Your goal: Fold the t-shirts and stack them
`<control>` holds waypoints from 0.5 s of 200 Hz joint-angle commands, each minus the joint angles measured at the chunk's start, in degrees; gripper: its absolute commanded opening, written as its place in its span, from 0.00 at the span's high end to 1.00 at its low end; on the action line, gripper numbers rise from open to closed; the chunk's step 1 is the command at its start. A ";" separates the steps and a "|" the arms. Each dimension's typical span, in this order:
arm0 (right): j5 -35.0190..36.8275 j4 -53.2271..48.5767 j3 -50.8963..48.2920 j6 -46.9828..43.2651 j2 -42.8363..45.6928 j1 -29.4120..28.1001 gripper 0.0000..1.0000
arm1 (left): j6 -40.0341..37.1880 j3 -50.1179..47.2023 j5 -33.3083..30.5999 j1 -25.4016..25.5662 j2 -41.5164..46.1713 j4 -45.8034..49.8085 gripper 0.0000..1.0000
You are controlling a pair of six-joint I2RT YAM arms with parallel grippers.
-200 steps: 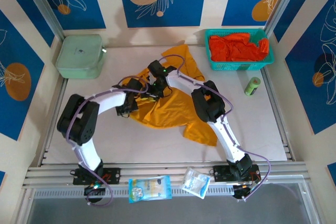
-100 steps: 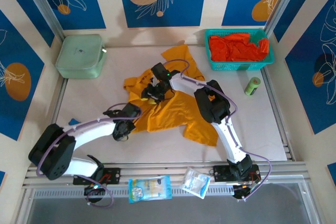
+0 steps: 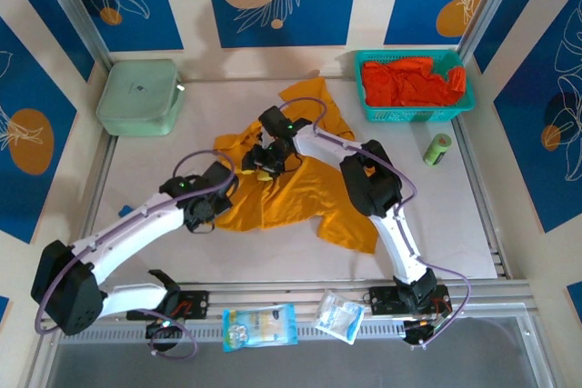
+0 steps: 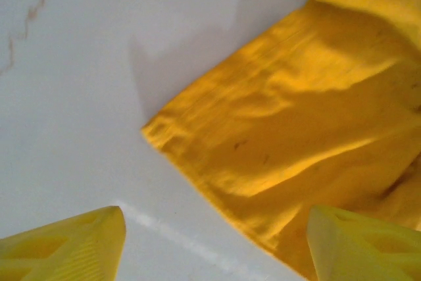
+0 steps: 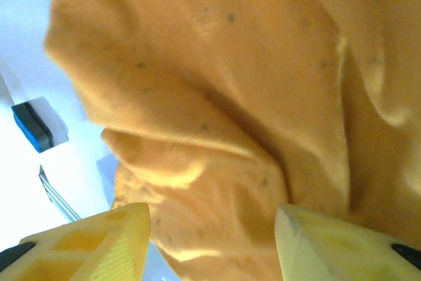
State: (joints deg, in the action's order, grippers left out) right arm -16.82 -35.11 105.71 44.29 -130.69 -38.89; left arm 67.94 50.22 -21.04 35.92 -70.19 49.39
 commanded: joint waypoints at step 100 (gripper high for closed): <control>15.28 -10.64 -18.15 -7.12 17.57 15.05 0.65 | -15.86 -3.13 12.59 -8.21 -24.21 -26.18 0.55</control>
State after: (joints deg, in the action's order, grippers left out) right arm -5.54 -42.22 93.27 38.11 -115.15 -27.03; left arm 52.07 52.77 -10.70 28.73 -95.96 25.82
